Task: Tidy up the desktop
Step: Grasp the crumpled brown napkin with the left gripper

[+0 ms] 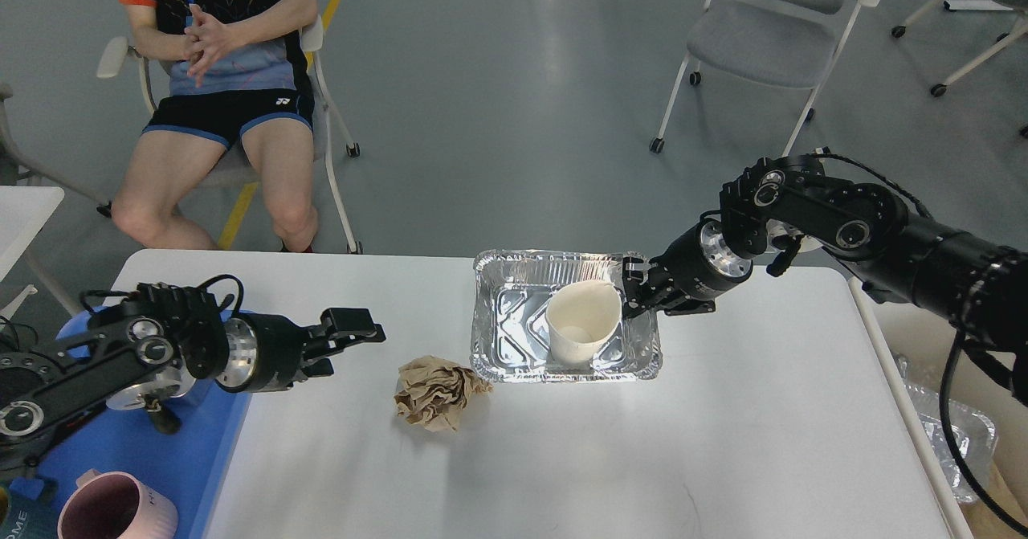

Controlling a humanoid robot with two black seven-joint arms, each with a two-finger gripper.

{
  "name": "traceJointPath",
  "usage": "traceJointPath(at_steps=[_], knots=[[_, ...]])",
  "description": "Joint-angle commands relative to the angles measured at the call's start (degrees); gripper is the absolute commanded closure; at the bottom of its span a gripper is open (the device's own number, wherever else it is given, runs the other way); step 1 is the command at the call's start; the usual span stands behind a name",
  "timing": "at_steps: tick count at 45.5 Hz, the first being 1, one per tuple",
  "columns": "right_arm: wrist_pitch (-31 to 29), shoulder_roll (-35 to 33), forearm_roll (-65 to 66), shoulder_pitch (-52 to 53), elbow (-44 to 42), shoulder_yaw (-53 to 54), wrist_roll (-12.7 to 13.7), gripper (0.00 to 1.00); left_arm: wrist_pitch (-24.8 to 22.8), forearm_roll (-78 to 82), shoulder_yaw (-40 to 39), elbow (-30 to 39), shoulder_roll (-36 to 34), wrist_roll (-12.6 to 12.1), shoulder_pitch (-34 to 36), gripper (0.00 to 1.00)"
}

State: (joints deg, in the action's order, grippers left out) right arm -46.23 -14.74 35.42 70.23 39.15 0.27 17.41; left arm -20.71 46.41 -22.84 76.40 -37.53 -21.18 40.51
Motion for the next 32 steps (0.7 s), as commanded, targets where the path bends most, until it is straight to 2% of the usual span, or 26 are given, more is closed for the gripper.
traceJointPath(at_steps=[1,12,22,29,32], knots=[[0.09,-0.12,0.00,-0.10,0.05,-0.01,-0.01,1.00,0.15,-0.01,1.13,-8.80,8.25,0.44,-0.08,0.06],[0.18,-0.29,0.00,-0.54,0.05,-0.01,-0.01,1.00,0.50,0.70,1.48,-21.55,19.42,0.79,-0.52,0.06],[0.44,-0.29,0.00,-0.71,0.05,-0.01,-0.01,1.00,1.29,0.70,1.57,-25.95,25.40,0.79,-0.52,0.08],[0.53,-0.38,0.00,-0.98,0.05,-0.01,-0.09,1.00,4.28,0.87,3.32,-26.13,26.55,0.44,-0.69,0.26],[0.53,-0.47,0.00,-1.15,0.05,-0.01,-0.09,1.00,4.80,0.78,5.08,-26.13,26.63,-0.18,-0.69,0.44]])
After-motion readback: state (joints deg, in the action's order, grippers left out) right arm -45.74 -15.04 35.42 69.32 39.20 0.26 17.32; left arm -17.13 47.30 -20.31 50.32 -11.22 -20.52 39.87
